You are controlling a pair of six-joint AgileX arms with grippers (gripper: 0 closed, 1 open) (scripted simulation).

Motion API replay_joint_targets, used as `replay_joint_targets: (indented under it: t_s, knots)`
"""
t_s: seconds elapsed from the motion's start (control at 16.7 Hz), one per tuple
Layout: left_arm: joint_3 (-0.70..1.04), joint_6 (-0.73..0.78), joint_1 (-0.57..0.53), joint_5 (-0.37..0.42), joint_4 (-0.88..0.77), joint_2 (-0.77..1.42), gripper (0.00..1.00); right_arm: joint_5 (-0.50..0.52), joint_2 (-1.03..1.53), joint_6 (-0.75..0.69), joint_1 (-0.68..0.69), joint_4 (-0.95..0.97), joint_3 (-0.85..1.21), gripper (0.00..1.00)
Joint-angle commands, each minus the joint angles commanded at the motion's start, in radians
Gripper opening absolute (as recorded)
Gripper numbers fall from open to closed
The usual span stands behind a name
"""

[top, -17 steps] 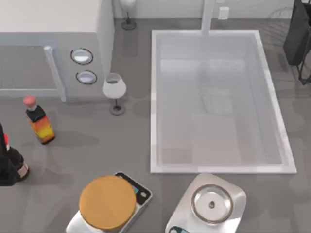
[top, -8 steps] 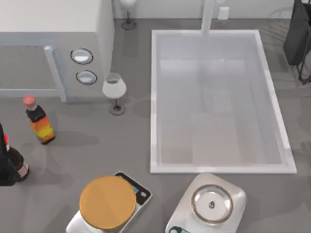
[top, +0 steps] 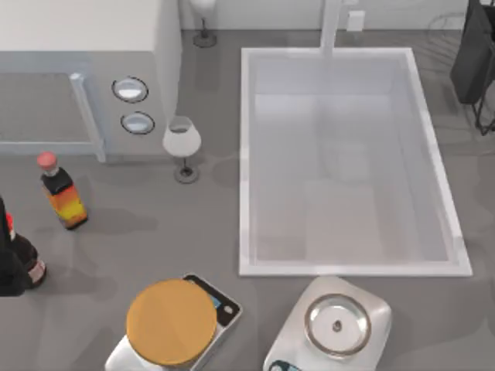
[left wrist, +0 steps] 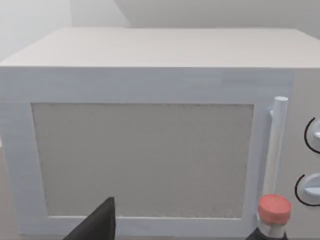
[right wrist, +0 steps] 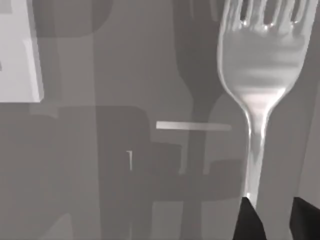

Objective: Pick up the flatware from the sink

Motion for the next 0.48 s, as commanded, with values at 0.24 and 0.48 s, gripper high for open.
replay_joint_targets:
  t_s: [0.24,0.48]
  knots:
    - [0.0,0.0,0.0,0.0,0.0,0.0,1.0,0.0,0.0,0.0,0.0,0.0,0.0,0.68]
    - [0.0,0.0,0.0,0.0,0.0,0.0,1.0,0.0,0.0,0.0,0.0,0.0,0.0,0.98]
